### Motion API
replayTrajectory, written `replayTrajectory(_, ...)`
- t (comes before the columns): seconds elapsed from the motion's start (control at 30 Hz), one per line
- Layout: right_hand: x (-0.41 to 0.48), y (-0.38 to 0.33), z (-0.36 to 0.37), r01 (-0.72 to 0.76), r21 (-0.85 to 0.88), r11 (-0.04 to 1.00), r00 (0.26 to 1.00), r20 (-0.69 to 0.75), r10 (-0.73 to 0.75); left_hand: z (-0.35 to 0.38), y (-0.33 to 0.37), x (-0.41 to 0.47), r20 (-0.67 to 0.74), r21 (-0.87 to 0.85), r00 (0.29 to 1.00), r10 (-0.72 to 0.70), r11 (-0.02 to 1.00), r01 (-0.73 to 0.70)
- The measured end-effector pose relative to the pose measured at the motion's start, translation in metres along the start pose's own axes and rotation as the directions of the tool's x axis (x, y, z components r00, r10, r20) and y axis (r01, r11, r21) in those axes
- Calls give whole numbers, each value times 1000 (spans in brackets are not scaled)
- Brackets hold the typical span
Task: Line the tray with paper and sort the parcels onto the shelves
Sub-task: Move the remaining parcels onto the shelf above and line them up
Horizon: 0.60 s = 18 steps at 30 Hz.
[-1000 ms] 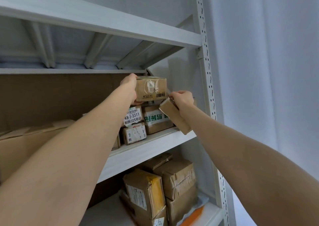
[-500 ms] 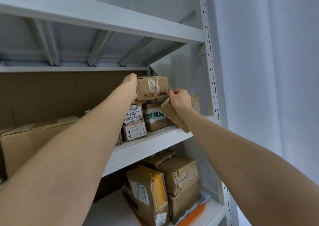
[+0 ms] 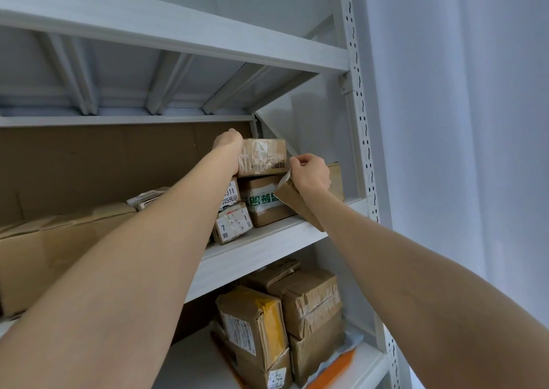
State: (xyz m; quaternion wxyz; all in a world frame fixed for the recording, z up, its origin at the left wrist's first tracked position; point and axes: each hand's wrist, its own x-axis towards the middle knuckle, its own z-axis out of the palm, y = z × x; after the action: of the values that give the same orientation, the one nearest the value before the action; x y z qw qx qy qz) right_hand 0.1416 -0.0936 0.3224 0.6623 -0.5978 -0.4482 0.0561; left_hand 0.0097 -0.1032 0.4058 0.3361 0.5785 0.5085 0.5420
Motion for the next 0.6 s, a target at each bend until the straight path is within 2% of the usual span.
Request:
replayTrajectory(0.17,-3,0,-3,-8,38,999,1000,-15,9,2,-2,2,-33,168,997,74,984,-67)
replayTrajectory(0.23,-5,-1,-6,-10,49,999,1000,-25,11,4,-7,5,-62,340,977,205,924,-172)
replayTrajectory(0.27,-5,-2,-7,-12,58,998,999,-35,14,4,-9,5,-65,411,944,323,871,-270)
replayTrajectory(0.33,-7,-4,-10,-16,74,997,999,-49,20,4,-12,2,-1,504,798,602,690,-520)
replayTrajectory(0.4,-8,-6,-12,-27,93,995,998,-55,32,6,-11,-3,204,539,624,754,445,-715)
replayTrajectory(0.43,-9,-7,-13,-30,100,995,998,-55,36,8,-10,-5,341,549,574,744,338,-764)
replayTrajectory(0.5,-10,-8,-15,-29,108,994,998,-57,35,13,-11,-10,574,608,545,612,128,-783)
replayTrajectory(0.57,-10,-8,-16,-28,107,994,997,-68,36,21,-15,-11,682,657,546,487,-78,-750)
replayTrajectory(0.6,-11,-7,-16,-29,102,994,997,-75,37,24,-17,-10,707,661,549,447,-140,-737)
